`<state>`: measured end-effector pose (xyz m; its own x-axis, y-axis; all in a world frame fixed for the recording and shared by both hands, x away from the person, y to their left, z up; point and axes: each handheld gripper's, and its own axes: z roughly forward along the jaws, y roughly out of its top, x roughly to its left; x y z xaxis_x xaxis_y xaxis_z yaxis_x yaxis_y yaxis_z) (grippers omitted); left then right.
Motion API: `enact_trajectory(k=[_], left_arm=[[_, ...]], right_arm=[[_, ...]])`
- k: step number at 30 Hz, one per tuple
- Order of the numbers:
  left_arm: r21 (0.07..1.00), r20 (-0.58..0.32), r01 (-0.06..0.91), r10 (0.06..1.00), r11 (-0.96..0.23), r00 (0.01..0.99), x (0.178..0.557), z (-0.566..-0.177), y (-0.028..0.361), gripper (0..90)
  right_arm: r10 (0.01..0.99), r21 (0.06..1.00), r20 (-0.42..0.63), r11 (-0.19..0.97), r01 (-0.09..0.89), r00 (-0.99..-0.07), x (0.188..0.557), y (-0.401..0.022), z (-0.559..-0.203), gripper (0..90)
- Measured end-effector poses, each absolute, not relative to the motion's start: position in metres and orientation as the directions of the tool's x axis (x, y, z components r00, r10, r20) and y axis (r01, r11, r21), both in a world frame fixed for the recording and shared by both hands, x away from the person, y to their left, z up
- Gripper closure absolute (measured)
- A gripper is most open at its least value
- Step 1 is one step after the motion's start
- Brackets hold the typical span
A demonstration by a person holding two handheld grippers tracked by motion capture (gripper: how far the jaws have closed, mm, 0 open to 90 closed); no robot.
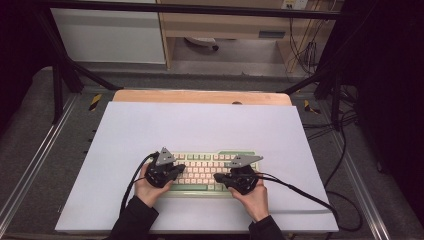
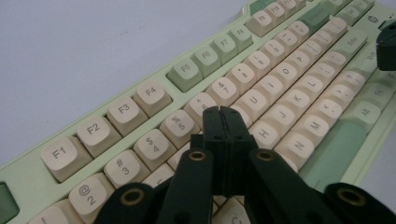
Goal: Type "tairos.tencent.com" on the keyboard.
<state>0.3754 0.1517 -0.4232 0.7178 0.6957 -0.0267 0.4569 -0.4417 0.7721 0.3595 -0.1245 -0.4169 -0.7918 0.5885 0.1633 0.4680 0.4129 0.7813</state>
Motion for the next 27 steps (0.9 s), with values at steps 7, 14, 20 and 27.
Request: enact_trajectory(k=[7, 14, 20, 27], left_arm=[[0.785, -0.031, 0.444, 0.688, -0.432, 0.725, 0.368, -0.416, 0.162, 89.9], [0.787, -0.024, 0.439, 0.691, -0.433, 0.723, 0.361, -0.414, 0.174, 89.8], [0.788, -0.026, 0.444, 0.697, -0.427, 0.716, 0.356, -0.414, 0.185, 89.8], [0.785, -0.028, 0.453, 0.705, -0.423, 0.708, 0.351, -0.417, 0.197, 89.6]], right_arm=[[0.589, 0.785, 0.160, 0.410, 0.463, -0.792, 0.360, -0.125, -0.416, 90.0], [0.591, 0.787, 0.160, 0.407, 0.464, -0.791, 0.360, -0.125, -0.415, 90.0], [0.590, 0.784, 0.162, 0.411, 0.466, -0.791, 0.360, -0.124, -0.416, 90.0], [0.588, 0.781, 0.170, 0.409, 0.472, -0.791, 0.362, -0.122, -0.418, 90.0]])
